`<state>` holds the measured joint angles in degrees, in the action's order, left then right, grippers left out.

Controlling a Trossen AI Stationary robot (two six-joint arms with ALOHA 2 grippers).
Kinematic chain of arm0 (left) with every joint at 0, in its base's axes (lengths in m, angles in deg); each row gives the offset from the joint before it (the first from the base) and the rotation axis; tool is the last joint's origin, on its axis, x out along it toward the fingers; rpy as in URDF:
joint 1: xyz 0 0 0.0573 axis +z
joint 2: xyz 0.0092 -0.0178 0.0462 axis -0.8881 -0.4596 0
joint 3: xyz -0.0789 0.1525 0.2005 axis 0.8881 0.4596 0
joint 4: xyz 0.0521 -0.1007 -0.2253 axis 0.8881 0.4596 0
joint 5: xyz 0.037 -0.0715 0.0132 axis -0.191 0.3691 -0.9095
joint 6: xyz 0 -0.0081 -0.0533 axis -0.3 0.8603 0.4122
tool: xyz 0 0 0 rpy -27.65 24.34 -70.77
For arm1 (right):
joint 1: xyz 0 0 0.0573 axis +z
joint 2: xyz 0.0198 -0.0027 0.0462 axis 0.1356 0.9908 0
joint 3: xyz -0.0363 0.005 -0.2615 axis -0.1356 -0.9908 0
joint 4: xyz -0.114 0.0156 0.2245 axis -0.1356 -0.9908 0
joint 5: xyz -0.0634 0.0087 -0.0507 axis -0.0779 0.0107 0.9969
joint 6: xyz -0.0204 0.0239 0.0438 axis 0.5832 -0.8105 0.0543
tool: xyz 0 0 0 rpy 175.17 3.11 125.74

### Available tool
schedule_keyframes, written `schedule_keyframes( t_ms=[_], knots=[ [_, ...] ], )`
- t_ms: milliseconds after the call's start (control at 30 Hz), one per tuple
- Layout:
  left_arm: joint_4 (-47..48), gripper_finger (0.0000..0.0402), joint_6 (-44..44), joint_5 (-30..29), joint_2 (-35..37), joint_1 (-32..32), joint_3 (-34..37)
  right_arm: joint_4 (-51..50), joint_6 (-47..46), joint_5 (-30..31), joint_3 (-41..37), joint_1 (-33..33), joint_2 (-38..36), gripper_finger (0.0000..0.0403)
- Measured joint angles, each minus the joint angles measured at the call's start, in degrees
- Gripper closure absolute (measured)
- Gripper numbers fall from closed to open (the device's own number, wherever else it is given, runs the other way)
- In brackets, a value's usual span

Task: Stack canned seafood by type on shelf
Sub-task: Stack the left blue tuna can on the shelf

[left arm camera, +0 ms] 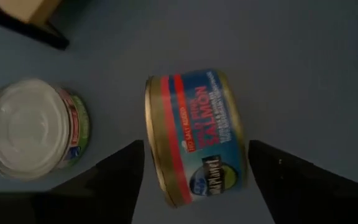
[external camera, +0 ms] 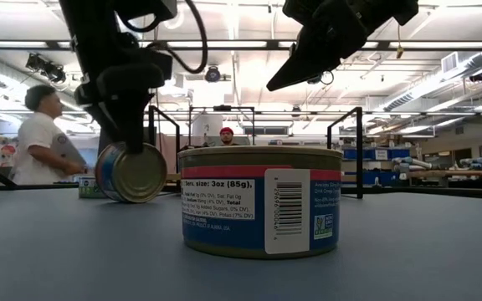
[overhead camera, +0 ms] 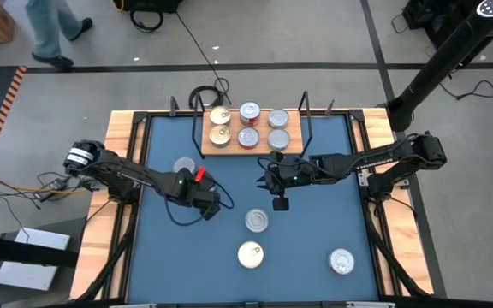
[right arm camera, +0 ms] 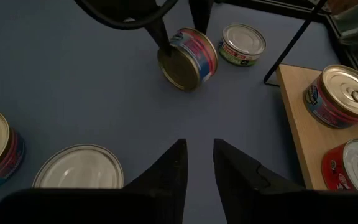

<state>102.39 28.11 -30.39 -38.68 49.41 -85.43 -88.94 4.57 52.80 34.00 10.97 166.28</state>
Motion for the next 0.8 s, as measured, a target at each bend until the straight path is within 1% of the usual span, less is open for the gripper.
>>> schedule_keyframes(
  t_ms=[233, 333, 433, 667, 800],
  knots=[
    [0.2, 0.0172, -3.6, -0.1, -0.2, 0.0, -0.9, 0.0, 0.0, 0.0, 0.0, 0.0, 0.0, 0.0315],
    [0.2, 0.0182, -3.9, 0.1, -0.3, 0.0, -1.0, 0.0, 0.0, 0.0, 0.0, 0.0, 0.0, 0.0315],
    [0.1, 0.0178, -3.5, 0.3, -0.3, 0.1, -1.0, 0.0, 0.0, 0.0, 0.0, 0.0, 0.0, 0.0315],
    [0.1, 0.0137, -2.8, 1.5, -0.5, 0.2, -0.9, 0.0, 0.0, 0.0, 0.0, 0.0, 0.0, 0.0315],
    [0.0, 0.0128, -2.5, 1.4, -0.5, 0.2, -0.9, 0.0, 0.0, 0.0, 0.0, 0.0, 0.0, 0.0315]
  ],
)
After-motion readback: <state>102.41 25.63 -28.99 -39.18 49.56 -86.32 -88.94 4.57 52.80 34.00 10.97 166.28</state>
